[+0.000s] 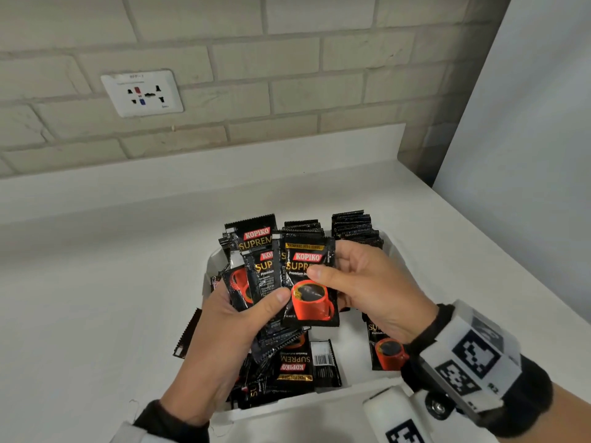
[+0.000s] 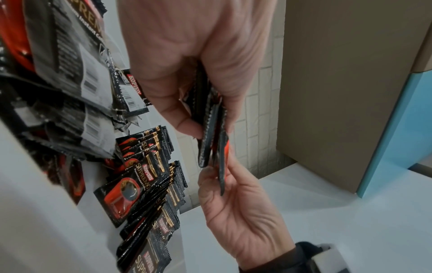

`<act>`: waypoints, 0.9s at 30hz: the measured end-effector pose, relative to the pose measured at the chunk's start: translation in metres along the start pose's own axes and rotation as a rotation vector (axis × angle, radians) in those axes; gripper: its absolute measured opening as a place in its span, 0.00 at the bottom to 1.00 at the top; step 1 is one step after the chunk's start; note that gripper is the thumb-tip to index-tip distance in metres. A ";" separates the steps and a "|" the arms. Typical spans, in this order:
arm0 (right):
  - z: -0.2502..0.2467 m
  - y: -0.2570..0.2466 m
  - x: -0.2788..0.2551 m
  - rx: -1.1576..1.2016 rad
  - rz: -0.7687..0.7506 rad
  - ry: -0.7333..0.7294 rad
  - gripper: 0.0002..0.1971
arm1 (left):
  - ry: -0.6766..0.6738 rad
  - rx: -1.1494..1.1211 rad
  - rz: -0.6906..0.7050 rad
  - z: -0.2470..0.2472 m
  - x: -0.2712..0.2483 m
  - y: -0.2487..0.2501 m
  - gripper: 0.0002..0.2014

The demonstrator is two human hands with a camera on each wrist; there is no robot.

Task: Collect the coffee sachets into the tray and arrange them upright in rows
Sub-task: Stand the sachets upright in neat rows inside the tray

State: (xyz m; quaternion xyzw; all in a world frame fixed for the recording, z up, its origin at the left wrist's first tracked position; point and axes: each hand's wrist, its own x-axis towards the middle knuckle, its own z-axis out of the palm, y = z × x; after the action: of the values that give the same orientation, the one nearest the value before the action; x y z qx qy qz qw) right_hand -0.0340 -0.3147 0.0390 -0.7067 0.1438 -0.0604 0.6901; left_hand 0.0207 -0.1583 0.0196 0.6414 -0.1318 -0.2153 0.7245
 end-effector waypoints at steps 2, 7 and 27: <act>0.000 0.001 -0.001 0.030 0.014 0.007 0.09 | 0.016 0.012 0.000 -0.002 0.000 -0.001 0.16; -0.014 -0.007 0.003 0.048 -0.002 0.085 0.13 | 0.055 0.013 0.003 -0.008 0.000 -0.001 0.21; -0.022 -0.030 0.051 -1.222 -0.083 -0.287 0.19 | 0.161 -0.065 0.084 -0.046 0.002 0.022 0.45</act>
State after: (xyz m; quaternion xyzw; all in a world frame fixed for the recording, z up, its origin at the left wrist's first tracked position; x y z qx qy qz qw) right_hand 0.0118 -0.3506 0.0642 -0.9795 0.0307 0.1013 0.1713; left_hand 0.0471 -0.1178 0.0351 0.6266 -0.0928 -0.1363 0.7617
